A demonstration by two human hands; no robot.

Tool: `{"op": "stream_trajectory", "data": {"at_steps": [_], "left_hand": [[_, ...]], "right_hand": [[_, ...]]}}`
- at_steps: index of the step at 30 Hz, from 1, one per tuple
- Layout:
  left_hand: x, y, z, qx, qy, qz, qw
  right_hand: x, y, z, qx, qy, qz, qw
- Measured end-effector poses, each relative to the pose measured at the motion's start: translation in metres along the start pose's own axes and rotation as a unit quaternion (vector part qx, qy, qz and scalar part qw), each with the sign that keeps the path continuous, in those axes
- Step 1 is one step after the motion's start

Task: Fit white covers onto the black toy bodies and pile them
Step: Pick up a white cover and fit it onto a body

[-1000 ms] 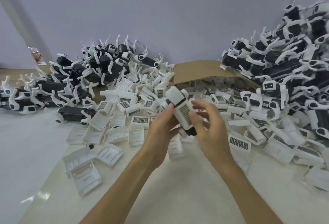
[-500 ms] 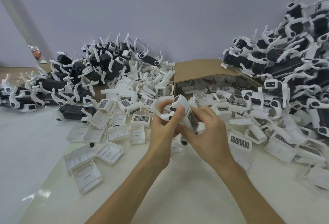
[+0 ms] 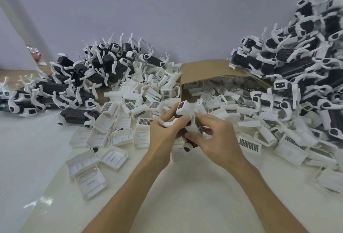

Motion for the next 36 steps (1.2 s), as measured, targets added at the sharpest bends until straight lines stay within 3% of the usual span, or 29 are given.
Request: {"op": "stream_trajectory", "data": {"at_steps": [4, 13, 15, 17, 19, 21, 24, 30, 36], "left_hand": [[0.003, -0.005, 0.004, 0.017, -0.01, 0.003, 1.0], [0.002, -0.004, 0.008, 0.018, -0.005, -0.035, 0.999], [0.004, -0.006, 0.008, 0.03, 0.002, -0.032, 0.999], [0.014, -0.008, 0.01, 0.051, 0.019, -0.04, 0.998], [0.03, -0.01, 0.012, 0.08, 0.04, -0.075, 0.993], [0.043, -0.01, 0.015, 0.098, 0.059, -0.118, 0.986], [0.042, -0.008, 0.016, 0.087, 0.048, -0.116, 0.988], [0.012, -0.002, 0.006, 0.061, -0.018, -0.048, 0.997], [0.001, -0.004, 0.004, 0.044, -0.047, -0.047, 0.997]], "right_hand": [[0.0, 0.001, 0.001, -0.014, -0.005, 0.024, 1.0], [0.002, -0.024, -0.006, 0.052, 0.157, -0.091, 0.982], [0.002, -0.021, -0.004, 0.024, 0.133, -0.041, 0.99], [0.004, -0.013, -0.001, -0.025, 0.073, 0.077, 0.994], [0.006, -0.006, 0.001, -0.064, 0.015, 0.196, 0.978], [0.009, -0.003, 0.002, -0.073, 0.01, 0.238, 0.968], [0.009, 0.003, 0.0, -0.092, 0.066, 0.234, 0.966], [0.02, -0.001, -0.002, -0.039, 0.14, 0.163, 0.976], [0.019, 0.005, -0.001, -0.05, 0.128, 0.121, 0.983]]}}
Point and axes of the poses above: each hand's wrist, its own z-axis towards the middle knuckle, its own x-axis out of the back of the hand, y = z × x, the point moved 7 cm from there along z, towards the middle knuckle, and after that the axes turned 11 degrees about z, right-handed, at the moved point
